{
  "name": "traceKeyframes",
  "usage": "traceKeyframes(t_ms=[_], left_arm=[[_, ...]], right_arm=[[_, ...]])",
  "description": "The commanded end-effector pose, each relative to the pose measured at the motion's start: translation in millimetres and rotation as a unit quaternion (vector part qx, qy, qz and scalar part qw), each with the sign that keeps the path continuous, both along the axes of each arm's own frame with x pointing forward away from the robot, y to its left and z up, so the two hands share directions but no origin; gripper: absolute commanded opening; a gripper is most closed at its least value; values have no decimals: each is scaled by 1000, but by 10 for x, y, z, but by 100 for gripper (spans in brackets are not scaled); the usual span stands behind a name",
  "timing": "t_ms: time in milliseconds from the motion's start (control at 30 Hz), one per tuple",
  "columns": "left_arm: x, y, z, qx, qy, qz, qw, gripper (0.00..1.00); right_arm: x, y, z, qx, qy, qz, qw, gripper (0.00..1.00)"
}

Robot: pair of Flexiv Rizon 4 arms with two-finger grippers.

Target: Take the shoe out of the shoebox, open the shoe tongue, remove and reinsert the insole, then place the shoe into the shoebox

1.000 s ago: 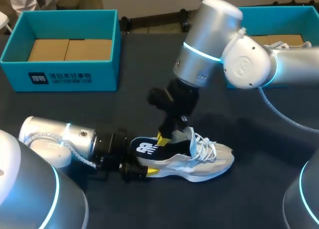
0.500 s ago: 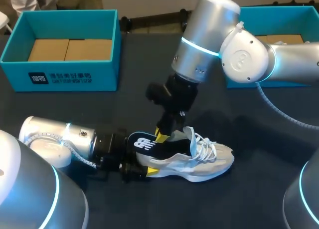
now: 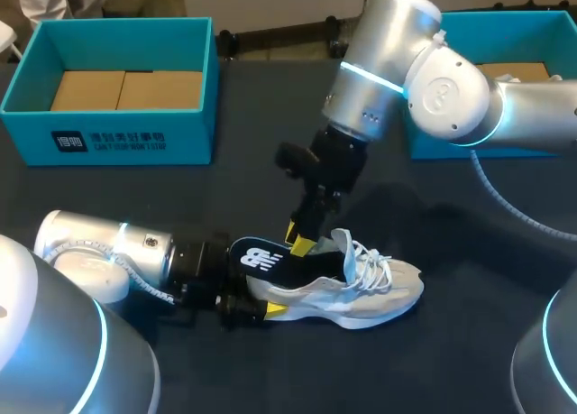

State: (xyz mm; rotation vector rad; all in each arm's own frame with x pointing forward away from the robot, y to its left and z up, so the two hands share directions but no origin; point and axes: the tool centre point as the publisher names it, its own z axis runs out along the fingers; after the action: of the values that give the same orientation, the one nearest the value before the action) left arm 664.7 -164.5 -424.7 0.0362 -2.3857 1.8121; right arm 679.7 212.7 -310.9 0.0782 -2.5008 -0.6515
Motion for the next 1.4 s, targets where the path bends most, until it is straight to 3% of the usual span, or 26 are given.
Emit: traceKeyframes(t_ms=[33,500,1000,1400], left_arm=[[2,27,-33,1,0,0,1000,0],[2,27,-33,1,0,0,1000,0],[2,27,-33,1,0,0,1000,0],[2,27,-33,1,0,0,1000,0]], right_arm=[[47,-6,7,-2,10,2,1000,41],[114,56,60,-22,52,12,998,48],[72,96,-27,-17,69,20,997,58],[-24,95,-130,-15,86,19,996,47]])
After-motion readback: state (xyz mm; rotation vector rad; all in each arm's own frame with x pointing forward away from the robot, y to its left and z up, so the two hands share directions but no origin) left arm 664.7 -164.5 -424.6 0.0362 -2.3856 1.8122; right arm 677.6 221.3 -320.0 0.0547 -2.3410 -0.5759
